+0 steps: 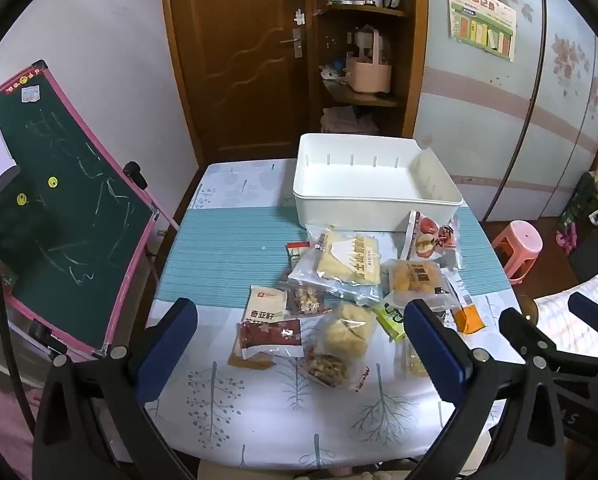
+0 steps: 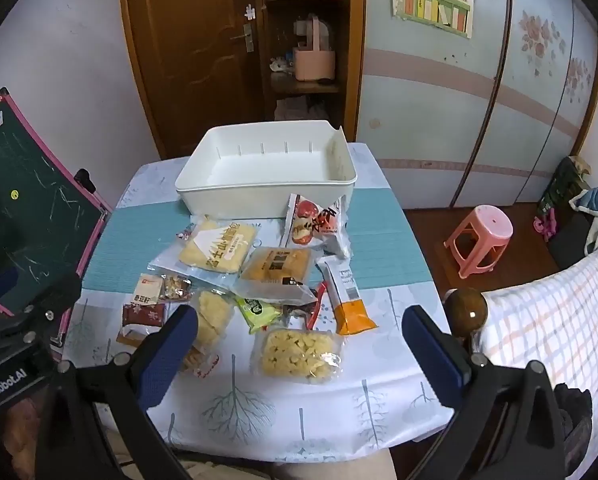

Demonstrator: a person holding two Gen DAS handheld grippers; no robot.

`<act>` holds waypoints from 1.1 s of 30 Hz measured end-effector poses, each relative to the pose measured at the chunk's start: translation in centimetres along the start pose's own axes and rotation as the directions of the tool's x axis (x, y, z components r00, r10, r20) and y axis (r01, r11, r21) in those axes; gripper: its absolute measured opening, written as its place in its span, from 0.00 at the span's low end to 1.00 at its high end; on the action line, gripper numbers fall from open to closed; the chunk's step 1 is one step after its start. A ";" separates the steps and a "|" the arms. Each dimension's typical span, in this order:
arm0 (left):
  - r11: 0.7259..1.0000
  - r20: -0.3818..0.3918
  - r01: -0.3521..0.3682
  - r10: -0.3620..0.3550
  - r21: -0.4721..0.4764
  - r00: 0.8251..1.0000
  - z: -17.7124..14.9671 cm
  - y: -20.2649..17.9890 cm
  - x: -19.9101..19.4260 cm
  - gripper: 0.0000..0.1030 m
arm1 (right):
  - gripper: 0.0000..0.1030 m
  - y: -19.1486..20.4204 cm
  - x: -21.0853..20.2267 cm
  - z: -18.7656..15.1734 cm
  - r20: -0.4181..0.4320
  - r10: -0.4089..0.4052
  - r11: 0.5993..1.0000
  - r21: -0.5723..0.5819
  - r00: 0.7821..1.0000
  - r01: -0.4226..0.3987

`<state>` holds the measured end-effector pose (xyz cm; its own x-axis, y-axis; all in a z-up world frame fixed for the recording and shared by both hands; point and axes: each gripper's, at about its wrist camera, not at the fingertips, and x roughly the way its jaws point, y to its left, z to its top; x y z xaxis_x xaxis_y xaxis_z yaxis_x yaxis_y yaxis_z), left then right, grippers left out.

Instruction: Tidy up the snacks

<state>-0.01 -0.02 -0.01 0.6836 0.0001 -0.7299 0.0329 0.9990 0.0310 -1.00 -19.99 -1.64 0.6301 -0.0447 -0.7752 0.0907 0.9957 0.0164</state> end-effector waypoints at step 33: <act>0.999 -0.016 0.051 -0.051 -0.003 0.999 -0.4 -0.1 -0.1 1.00 | 0.71 -0.5 -1.4 -0.4 0.035 0.044 0.998 0.038 0.998 -0.046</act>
<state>-0.37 -0.12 -0.25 0.6695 -0.0503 -0.7411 0.0658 0.9978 -0.0083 -2.24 -20.40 -0.87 0.6598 -0.0032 -0.7514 0.0907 0.9930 0.0754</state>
